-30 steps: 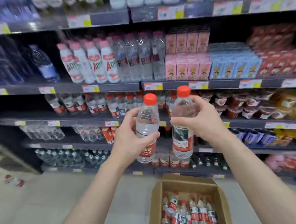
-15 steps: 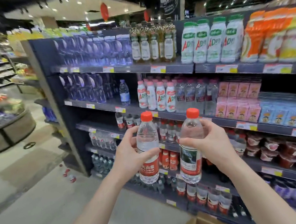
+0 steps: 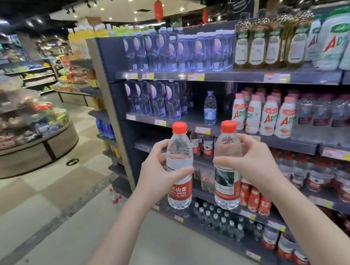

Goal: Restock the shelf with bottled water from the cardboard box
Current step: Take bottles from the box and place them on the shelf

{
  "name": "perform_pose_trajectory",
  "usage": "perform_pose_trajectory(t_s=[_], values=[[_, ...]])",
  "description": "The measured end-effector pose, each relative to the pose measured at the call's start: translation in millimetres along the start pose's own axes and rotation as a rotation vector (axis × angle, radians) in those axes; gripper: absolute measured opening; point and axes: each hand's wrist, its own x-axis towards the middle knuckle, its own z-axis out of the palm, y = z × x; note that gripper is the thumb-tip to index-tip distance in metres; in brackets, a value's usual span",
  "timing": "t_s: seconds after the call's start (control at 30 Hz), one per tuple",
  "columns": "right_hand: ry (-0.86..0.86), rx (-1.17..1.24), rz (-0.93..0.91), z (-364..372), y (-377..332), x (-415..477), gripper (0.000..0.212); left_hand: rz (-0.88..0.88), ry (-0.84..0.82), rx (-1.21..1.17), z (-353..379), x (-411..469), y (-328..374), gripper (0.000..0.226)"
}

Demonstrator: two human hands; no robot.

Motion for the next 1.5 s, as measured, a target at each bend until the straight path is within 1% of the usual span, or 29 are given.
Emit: perform_pose_trajectory(t_s=[0.2,0.37,0.5,0.73,0.9,1.07,1.2,1.33,1.43,1.5], values=[[0.001,0.007,0.031,127,-9,80,0.046,-0.040,0.024,-0.004,-112,68,-72,0.078],[-0.029,0.012,0.037,209,-8,147,0.047,-0.047,0.049,0.028,-185,128,-126,0.077],[-0.063,-0.014,0.026,267,7,207,0.048,-0.070,0.079,0.026,-226,187,-171,0.080],[-0.087,-0.037,0.046,358,52,326,0.047,-0.070,0.113,0.078,-276,302,-251,0.071],[-0.061,-0.032,0.082,413,75,397,0.051,-0.105,0.077,0.082,-303,377,-300,0.074],[-0.020,-0.085,0.124,464,101,445,0.065,-0.097,0.019,0.080,-325,434,-349,0.076],[0.022,-0.118,0.173,507,119,466,0.060,-0.089,-0.064,0.036,-342,474,-390,0.074],[0.110,-0.136,0.228,556,134,485,0.057,-0.017,-0.164,0.022,-363,508,-431,0.073],[0.190,-0.143,0.259,588,150,499,0.060,0.035,-0.229,0.006,-376,530,-462,0.074],[0.228,-0.147,0.272,603,164,509,0.059,0.057,-0.263,-0.006,-380,542,-483,0.074]])
